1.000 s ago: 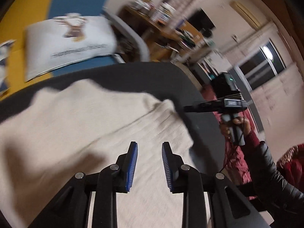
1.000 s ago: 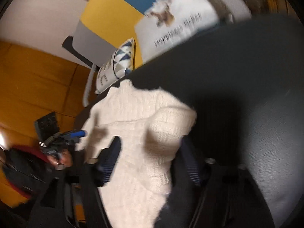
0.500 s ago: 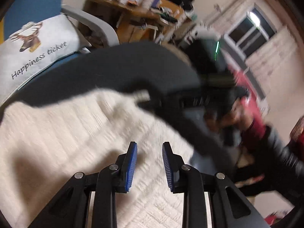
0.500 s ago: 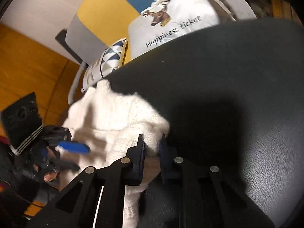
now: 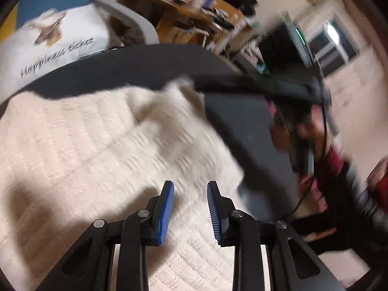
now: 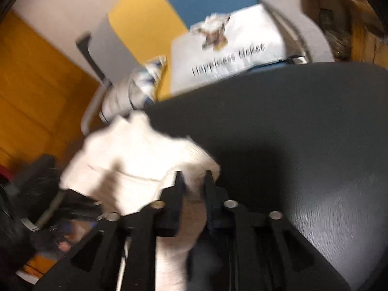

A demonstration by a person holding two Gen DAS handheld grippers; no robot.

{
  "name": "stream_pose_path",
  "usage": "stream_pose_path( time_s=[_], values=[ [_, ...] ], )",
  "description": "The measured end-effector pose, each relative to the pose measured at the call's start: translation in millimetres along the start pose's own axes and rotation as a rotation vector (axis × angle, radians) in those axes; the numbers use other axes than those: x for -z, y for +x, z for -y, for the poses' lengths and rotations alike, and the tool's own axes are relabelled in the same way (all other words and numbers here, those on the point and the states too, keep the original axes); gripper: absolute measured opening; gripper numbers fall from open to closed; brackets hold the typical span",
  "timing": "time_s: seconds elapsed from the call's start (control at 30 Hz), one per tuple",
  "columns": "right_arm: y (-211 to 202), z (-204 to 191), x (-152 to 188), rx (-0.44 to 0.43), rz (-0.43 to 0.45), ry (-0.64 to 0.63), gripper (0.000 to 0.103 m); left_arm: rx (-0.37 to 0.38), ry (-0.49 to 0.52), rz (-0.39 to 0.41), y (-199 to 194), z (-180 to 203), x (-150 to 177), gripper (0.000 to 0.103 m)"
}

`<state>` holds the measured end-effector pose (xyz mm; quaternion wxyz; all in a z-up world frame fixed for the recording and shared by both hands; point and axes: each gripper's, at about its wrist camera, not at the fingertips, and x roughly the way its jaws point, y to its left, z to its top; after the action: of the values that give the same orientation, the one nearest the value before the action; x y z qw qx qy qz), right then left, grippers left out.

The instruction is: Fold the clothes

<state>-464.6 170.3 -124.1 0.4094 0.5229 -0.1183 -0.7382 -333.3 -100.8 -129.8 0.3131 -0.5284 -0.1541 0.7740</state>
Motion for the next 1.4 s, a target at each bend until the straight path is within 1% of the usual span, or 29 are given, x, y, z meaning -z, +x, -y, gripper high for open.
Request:
stream_pose_path(
  time_s=[0.03, 0.07, 0.1, 0.13, 0.17, 0.2, 0.33, 0.37, 0.47, 0.53, 0.57, 0.63, 0.7, 0.8, 0.87, 0.93, 0.97, 1.0, 1.03, 1.07, 1.1, 1.13, 1.17, 1.2, 1.27, 1.3, 1.33, 1.37, 1.4],
  values=[
    [-10, 2, 3, -0.049, 0.023, 0.038, 0.059, 0.039, -0.07, 0.025, -6, -11, -7, 0.027],
    [-18, 8, 11, -0.128, 0.023, 0.101, 0.069, 0.07, -0.123, 0.039, -9, -19, -12, 0.029],
    [-26, 13, 19, -0.206, 0.022, 0.163, 0.076, 0.101, -0.177, 0.052, -11, -27, -18, 0.029],
    [-26, 17, 32, -0.268, 0.024, 0.208, 0.076, 0.126, -0.233, 0.06, -10, -33, -28, 0.029],
    [-27, 20, 45, -0.329, 0.026, 0.253, 0.076, 0.119, -0.253, 0.067, -8, -35, -37, 0.03],
    [-27, 23, 58, -0.381, 0.028, 0.293, 0.077, 0.105, -0.251, 0.062, -4, -35, -46, 0.03],
    [-37, 6, 107, -0.167, 0.066, 0.221, 0.079, 0.073, -0.283, 0.039, 10, -32, -74, 0.031],
    [-39, -6, 116, -0.049, 0.085, 0.141, 0.079, 0.061, -0.284, 0.038, 13, -29, -79, 0.031],
    [-33, -45, 140, 0.195, 0.142, -0.116, 0.077, 0.04, -0.281, 0.029, 29, -30, -93, 0.031],
    [-24, -60, 144, 0.281, 0.168, -0.171, 0.067, 0.018, -0.259, 0.025, 36, -30, -102, 0.031],
    [-20, -63, 144, 0.323, 0.173, -0.189, 0.067, 0.019, -0.247, 0.021, 36, -30, -103, 0.031],
    [-13, -70, 144, 0.403, 0.181, -0.223, 0.065, 0.032, -0.229, -0.003, 43, -29, -115, 0.031],
    [-7, -67, 141, 0.418, 0.169, -0.224, 0.06, 0.037, -0.192, -0.023, 48, -27, -122, 0.031],
    [3, -66, 142, 0.434, 0.16, -0.251, 0.06, 0.065, -0.147, -0.066, 56, -23, -121, 0.032],
    [9, -67, 141, 0.446, 0.163, -0.264, 0.057, 0.046, -0.118, -0.106, 66, -20, -121, 0.032],
    [11, -68, 139, 0.451, 0.166, -0.277, 0.043, 0.036, -0.094, -0.15, 76, -16, -119, 0.032],
    [11, -70, 140, 0.45, 0.166, -0.283, 0.039, 0.032, -0.082, -0.172, 80, -14, -118, 0.032],
    [12, -71, 140, 0.449, 0.166, -0.288, 0.029, 0.04, -0.072, -0.192, 85, -12, -115, 0.029],
    [12, -72, 140, 0.447, 0.166, -0.294, 0.024, 0.046, -0.069, -0.201, 86, -9, -113, 0.029],
    [12, -74, 140, 0.446, 0.166, -0.3, 0.024, 0.062, -0.056, -0.199, 84, -5, -110, 0.017],
    [12, -75, 140, 0.444, 0.167, -0.306, 0.018, 0.081, -0.016, -0.175, 79, 4, -107, 0.012],
    [8, -78, 141, 0.434, 0.181, -0.311, 0.014, 0.093, 0.048, -0.126, 70, 15, -103, 0.012],
    [4, -82, 142, 0.424, 0.195, -0.317, 0.014, 0.106, 0.107, -0.078, 61, 26, -99, 0.01],
    [0, -86, 144, 0.426, 0.212, -0.322, 0.013, 0.123, 0.134, -0.04, 54, 33, -95, 0.009],
    [-4, -89, 146, 0.428, 0.228, -0.316, 0.013, 0.081, 0.158, -0.004, 55, 36, -92, 0.009],
    [-4, -88, 150, 0.459, 0.223, -0.312, 0.012, 0.049, 0.161, 0.007, 57, 36, -91, 0.012],
    [0, -81, 150, 0.49, 0.203, -0.291, 0.012, -0.037, 0.114, -0.024, 69, 26, -93, 0.012],
    [4, -75, 151, 0.519, 0.183, -0.269, 0.012, -0.05, 0.049, -0.067, 76, 16, -93, 0.012],
    [9, -64, 151, 0.514, 0.158, -0.226, 0.012, -0.059, -0.012, -0.099, 81, 5, -93, 0.02]
  ],
)
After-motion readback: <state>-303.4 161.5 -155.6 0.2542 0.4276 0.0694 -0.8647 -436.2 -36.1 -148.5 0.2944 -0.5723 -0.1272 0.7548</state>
